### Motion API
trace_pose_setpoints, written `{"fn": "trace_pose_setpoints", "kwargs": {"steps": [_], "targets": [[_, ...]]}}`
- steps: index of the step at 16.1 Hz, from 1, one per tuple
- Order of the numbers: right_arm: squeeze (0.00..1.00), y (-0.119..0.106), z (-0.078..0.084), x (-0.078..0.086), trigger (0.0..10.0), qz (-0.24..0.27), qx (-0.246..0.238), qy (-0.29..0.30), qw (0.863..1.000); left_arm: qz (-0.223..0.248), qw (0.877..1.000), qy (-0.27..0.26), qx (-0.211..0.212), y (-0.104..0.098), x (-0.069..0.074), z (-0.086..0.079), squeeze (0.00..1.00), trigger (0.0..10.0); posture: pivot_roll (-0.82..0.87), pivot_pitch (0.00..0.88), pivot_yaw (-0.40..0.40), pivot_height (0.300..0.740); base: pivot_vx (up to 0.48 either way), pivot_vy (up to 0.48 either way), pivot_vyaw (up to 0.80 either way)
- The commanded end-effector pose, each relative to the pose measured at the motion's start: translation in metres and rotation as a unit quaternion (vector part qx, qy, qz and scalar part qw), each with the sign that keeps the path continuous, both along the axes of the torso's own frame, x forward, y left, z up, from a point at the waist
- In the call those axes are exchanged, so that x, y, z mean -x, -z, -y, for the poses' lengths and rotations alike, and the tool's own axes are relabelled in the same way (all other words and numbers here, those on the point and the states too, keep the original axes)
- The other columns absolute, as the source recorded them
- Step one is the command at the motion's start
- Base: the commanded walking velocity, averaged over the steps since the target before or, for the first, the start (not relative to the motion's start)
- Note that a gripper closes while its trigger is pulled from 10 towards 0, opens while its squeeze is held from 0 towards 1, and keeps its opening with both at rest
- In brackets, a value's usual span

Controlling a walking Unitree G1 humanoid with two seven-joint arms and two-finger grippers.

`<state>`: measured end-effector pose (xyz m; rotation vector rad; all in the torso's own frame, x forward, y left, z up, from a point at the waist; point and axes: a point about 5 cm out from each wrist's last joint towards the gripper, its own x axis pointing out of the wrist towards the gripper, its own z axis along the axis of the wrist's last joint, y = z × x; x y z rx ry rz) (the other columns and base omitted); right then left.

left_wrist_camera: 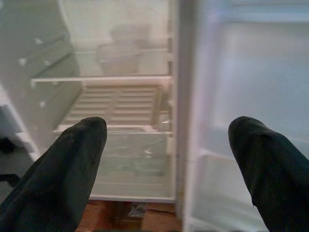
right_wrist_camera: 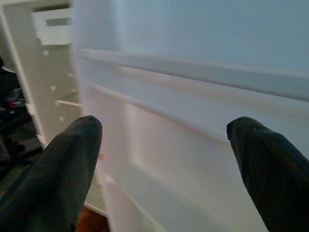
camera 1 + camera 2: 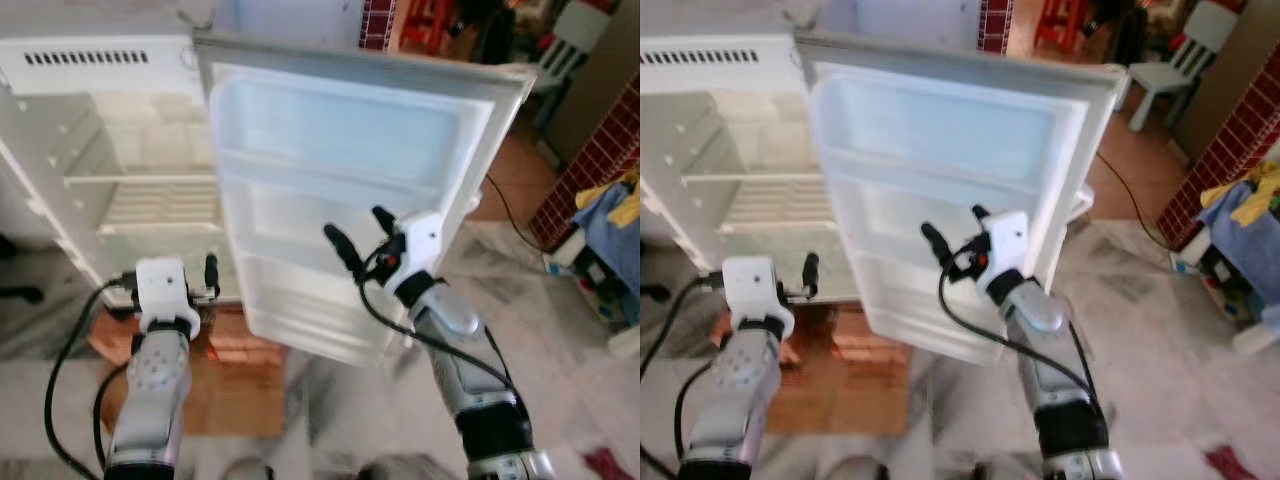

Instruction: Restocking fridge

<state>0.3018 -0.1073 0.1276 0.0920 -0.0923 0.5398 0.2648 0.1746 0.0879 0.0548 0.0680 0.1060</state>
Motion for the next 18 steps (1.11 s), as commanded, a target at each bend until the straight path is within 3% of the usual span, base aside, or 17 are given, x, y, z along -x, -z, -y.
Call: {"fn": "trace_pose_setpoints", "kwargs": {"steps": [1,4,5,6,7,10,12,13,18], "targets": [[0.0,0.003,0.007,0.0,10.0,-0.01,0.0,0.003,1.0,-0.007,1.0,0.009,-0.002,0.003,0.001,0.006,0.0,10.0,0.08,0.052,-0.033,0.74,0.0,-0.458,0.0],[0.0,0.008,0.001,0.007,10.0,-0.034,-0.009,-0.051,0.998,-0.01,1.0,0.01,-0.006,0.003,0.001,0.007,0.0,10.0,0.08,0.053,-0.032,0.74,0.0,-0.475,0.0],[0.0,0.015,-0.005,0.016,10.0,-0.064,-0.01,-0.117,0.991,-0.011,1.0,0.011,-0.007,0.003,0.002,0.007,0.0,10.0,0.08,0.053,-0.032,0.74,0.0,-0.48,0.0],[0.0,0.022,-0.006,0.021,10.0,-0.081,0.013,-0.147,0.986,-0.011,1.0,0.011,-0.007,0.003,0.002,0.007,0.0,10.0,0.08,0.055,-0.031,0.74,0.0,-0.48,0.0],[0.0,0.029,0.001,0.016,10.0,-0.083,0.057,-0.117,0.988,-0.015,1.0,0.005,-0.014,0.004,0.002,0.005,0.0,10.0,0.09,0.055,-0.032,0.74,0.379,-0.289,0.0],[0.0,0.025,0.007,0.004,10.0,-0.064,0.068,-0.063,0.994,-0.019,1.0,-0.006,-0.018,0.004,0.002,0.001,0.0,10.0,0.09,0.056,-0.032,0.74,0.471,0.0,0.0],[0.0,0.012,0.01,-0.015,10.0,-0.037,0.071,-0.01,0.997,-0.011,1.0,-0.015,-0.005,0.002,0.002,-0.001,0.0,10.0,0.09,0.055,-0.03,0.74,0.24,0.0,0.0],[0.0,0.003,0.007,-0.021,10.0,-0.011,0.081,-0.006,0.997,-0.008,1.0,-0.021,-0.007,0.0,0.001,0.0,0.0,10.0,0.09,0.054,-0.03,0.74,0.0,0.0,0.79],[0.0,-0.017,-0.014,-0.036,10.0,0.01,0.061,-0.002,0.998,-0.059,0.996,-0.064,-0.021,0.013,0.005,-0.006,0.0,10.0,0.1,0.046,-0.037,0.74,0.0,0.0,0.79]]}}
